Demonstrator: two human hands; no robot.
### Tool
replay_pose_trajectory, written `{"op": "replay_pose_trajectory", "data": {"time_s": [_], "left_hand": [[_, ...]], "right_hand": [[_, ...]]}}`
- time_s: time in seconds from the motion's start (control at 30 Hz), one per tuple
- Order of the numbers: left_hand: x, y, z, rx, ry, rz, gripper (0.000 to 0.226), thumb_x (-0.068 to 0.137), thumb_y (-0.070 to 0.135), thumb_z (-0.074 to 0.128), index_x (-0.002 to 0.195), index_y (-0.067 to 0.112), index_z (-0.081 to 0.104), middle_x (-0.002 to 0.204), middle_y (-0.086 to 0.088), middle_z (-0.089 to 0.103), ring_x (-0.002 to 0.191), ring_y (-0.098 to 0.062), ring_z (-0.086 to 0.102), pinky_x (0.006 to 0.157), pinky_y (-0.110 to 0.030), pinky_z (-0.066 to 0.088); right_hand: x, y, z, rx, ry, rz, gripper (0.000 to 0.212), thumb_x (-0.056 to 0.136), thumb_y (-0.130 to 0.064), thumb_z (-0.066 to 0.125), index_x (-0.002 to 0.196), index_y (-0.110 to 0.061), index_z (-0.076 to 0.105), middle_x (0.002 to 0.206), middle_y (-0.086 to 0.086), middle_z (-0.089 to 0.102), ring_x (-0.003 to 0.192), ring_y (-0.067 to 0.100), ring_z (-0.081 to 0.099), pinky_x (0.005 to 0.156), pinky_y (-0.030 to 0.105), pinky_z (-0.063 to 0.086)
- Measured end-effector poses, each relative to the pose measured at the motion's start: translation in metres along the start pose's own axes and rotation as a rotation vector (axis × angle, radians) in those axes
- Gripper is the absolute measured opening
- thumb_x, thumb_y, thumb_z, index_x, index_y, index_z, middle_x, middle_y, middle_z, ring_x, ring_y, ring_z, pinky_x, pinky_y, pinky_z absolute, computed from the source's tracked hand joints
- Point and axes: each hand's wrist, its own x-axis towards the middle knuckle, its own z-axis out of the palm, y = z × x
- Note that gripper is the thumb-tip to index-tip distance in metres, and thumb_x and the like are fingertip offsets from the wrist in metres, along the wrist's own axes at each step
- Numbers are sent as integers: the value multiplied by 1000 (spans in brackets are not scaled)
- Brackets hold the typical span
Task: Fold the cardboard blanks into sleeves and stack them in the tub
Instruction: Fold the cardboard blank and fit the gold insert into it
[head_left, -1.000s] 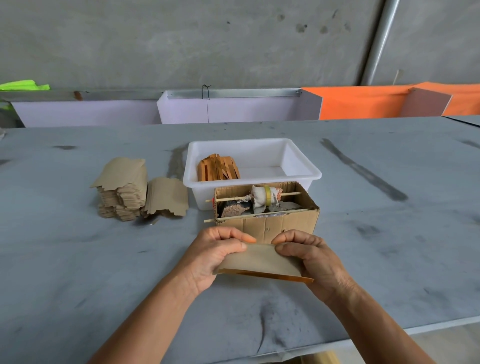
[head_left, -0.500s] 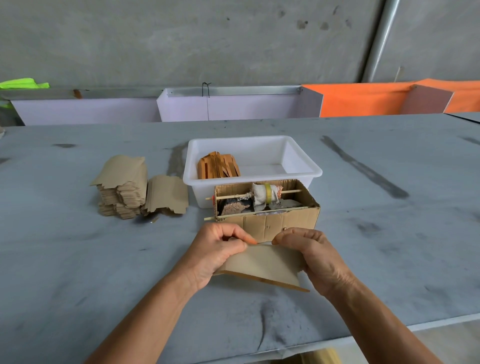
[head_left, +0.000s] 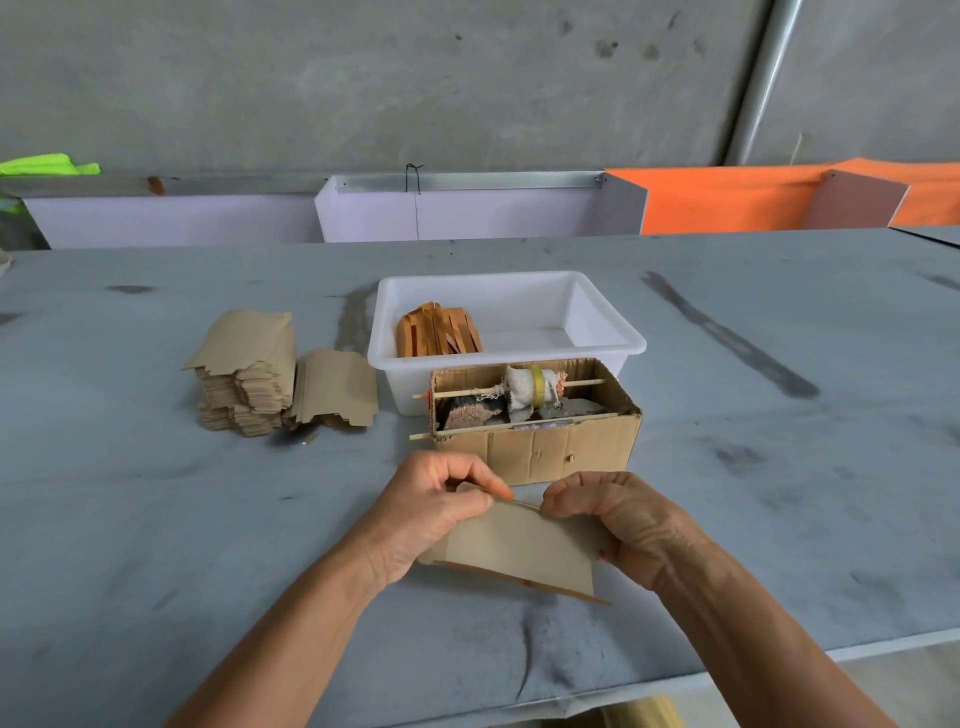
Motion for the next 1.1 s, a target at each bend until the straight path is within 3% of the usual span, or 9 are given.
{"op": "replay_pose_trajectory", "data": {"time_s": [0.1, 0.17, 0.27, 0.33, 0.43, 0.57, 0.73, 0.87, 1.1], "left_hand": [[-2, 7, -2, -3, -37, -41, 15, 72, 16, 60, 69, 19, 74, 71, -10, 52, 69, -18, 41, 61, -24, 33], [0, 9, -3, 8, -40, -65, 12, 77, 22, 66, 69, 17, 73, 65, -4, 53, 62, -13, 42, 54, -22, 31], [5, 9, 2, 116, -20, -73, 12, 84, 19, 69, 75, 11, 70, 58, 6, 52, 57, -4, 41, 53, -14, 33], [7, 10, 5, 151, -23, -106, 7, 82, 16, 72, 78, 10, 71, 65, 2, 60, 63, -6, 49, 62, -17, 39], [9, 10, 3, 228, -30, -119, 9, 79, 19, 75, 70, 16, 72, 66, 1, 65, 63, -4, 51, 62, -17, 41], [8, 11, 2, 336, -119, -66, 9, 80, 19, 73, 71, 16, 73, 70, 2, 68, 65, -2, 53, 65, -20, 45], [7, 10, 2, 398, -86, 1, 8, 82, 11, 70, 73, 11, 70, 70, -1, 64, 65, -7, 52, 64, -22, 44], [6, 11, 5, 454, -75, 42, 20, 83, 12, 70, 66, 23, 65, 66, 5, 61, 62, -5, 51, 62, -22, 44], [4, 12, 6, 469, -89, 93, 19, 83, 12, 70, 68, 23, 65, 71, 2, 65, 64, -4, 54, 67, -25, 49]], "right_hand": [[-1, 1, 2, 15, 17, -16, 26, 69, 9, 71, 56, -13, 68, 63, 7, 67, 68, 23, 58, 66, 29, 41], [-2, 4, 4, 15, 34, -68, 25, 69, 8, 72, 58, -14, 69, 66, 7, 67, 71, 24, 57, 66, 30, 39], [-4, 9, 8, 15, 54, -170, 23, 70, 7, 72, 61, -14, 68, 63, 5, 64, 69, 21, 54, 62, 27, 38], [-5, 10, 10, 23, 61, -227, 22, 71, 9, 72, 62, -11, 67, 61, 5, 62, 64, 17, 52, 55, 19, 41], [-6, 10, 11, 20, 70, -274, 22, 72, 11, 70, 63, -9, 67, 66, 12, 58, 61, 16, 50, 46, 12, 41], [-9, 10, 8, -6, 63, -279, 25, 72, 11, 70, 60, -11, 67, 62, 9, 58, 58, 15, 50, 48, 14, 41], [-11, 6, 7, -88, 11, -202, 30, 77, 8, 67, 59, -15, 71, 60, 0, 67, 63, 12, 56, 55, 17, 42], [-13, 0, 5, -216, -30, -209, 19, 80, -2, 69, 67, -15, 74, 69, 2, 70, 68, 13, 60, 65, 23, 46], [-15, -6, 4, -329, -75, -222, 9, 76, -10, 77, 69, -8, 73, 61, -1, 68, 52, 1, 57, 47, 13, 42]]}}
